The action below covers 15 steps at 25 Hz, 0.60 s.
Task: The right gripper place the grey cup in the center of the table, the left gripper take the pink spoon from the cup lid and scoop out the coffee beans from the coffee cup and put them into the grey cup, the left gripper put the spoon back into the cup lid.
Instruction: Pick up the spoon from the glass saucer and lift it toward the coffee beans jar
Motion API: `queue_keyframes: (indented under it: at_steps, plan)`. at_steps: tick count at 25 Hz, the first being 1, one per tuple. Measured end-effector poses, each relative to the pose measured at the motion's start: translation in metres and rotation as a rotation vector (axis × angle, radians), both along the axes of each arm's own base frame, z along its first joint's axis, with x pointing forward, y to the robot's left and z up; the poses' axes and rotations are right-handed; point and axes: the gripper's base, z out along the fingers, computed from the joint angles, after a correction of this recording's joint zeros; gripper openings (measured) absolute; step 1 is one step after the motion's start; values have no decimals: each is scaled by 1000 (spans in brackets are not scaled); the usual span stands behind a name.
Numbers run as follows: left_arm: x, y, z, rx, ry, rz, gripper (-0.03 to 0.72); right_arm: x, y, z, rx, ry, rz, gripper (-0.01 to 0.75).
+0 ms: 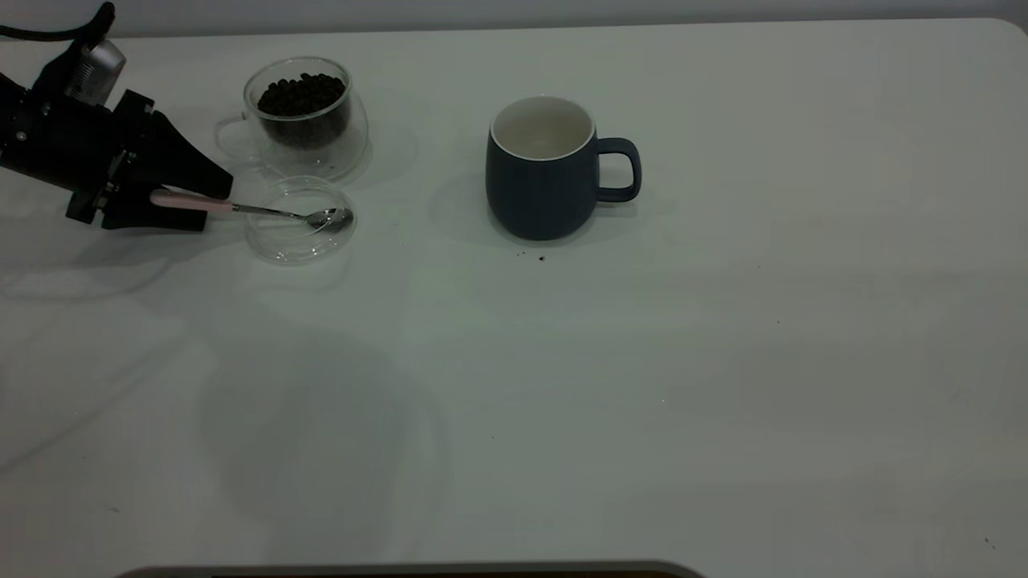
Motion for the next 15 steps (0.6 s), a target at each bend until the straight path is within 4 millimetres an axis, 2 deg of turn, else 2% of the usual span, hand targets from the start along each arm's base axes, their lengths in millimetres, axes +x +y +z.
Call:
queue_keyframes:
  at_steps: [4, 7, 15]
  plan:
    - [0, 0, 0, 0, 3, 0, 562, 0, 0, 0, 0, 1, 0, 483]
    - [0, 0, 0, -1, 3, -1, 494, 0, 0, 0, 0, 1, 0, 483]
    - [-3, -2, 3, -49, 17, -22, 203, 0, 0, 0, 0, 1, 0, 483]
